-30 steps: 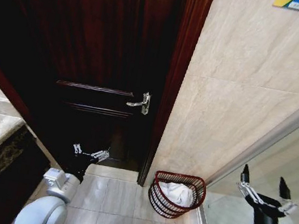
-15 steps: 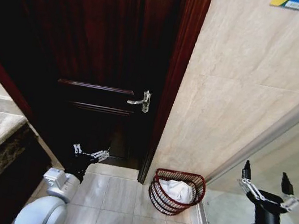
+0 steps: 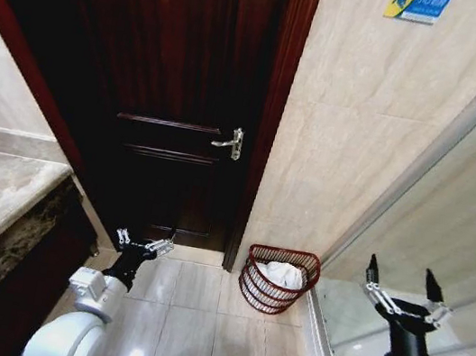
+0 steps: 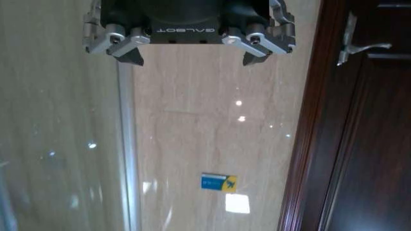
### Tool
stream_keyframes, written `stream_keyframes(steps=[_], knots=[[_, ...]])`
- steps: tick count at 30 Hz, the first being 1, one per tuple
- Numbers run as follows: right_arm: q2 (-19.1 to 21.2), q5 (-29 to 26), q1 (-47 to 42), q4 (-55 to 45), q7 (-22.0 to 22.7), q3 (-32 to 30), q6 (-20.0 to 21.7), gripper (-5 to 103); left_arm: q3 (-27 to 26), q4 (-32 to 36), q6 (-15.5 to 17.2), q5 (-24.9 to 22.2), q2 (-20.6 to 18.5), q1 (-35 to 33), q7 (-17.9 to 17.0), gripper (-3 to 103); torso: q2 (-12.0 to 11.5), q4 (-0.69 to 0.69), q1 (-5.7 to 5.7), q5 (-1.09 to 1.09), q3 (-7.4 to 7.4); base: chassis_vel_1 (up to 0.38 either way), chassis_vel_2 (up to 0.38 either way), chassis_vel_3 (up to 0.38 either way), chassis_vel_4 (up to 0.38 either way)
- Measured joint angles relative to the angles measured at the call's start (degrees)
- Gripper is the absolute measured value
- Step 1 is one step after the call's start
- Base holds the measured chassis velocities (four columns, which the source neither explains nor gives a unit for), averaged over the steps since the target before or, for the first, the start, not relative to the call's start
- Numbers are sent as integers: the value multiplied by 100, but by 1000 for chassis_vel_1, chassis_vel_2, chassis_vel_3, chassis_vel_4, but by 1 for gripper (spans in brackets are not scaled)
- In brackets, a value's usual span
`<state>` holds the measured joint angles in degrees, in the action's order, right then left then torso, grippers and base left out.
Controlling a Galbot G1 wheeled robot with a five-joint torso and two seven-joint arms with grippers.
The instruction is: Discard the used towel into the hamper.
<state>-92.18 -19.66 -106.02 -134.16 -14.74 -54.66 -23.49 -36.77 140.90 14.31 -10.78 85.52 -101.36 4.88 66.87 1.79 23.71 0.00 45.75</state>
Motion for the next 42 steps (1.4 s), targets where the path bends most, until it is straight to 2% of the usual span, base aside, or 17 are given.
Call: stream_keyframes(steps=[19, 41, 42], knots=[[3, -70, 26, 13, -98, 44, -180, 100, 0, 0, 0, 0, 0, 0, 0, 100, -1, 0, 1, 0, 0, -9, 5, 8, -13], [4, -125, 41, 41, -235, 18, -391, 100, 0, 0, 0, 0, 0, -1, 0, 100, 3, 0, -4, 2, -2, 146, -147, -144, 144], [4, -147, 37, 28, -256, 11, -410, 100, 0, 0, 0, 0, 0, 0, 0, 100, 3, 0, -1, -3, -1, 0, 0, 0, 0]])
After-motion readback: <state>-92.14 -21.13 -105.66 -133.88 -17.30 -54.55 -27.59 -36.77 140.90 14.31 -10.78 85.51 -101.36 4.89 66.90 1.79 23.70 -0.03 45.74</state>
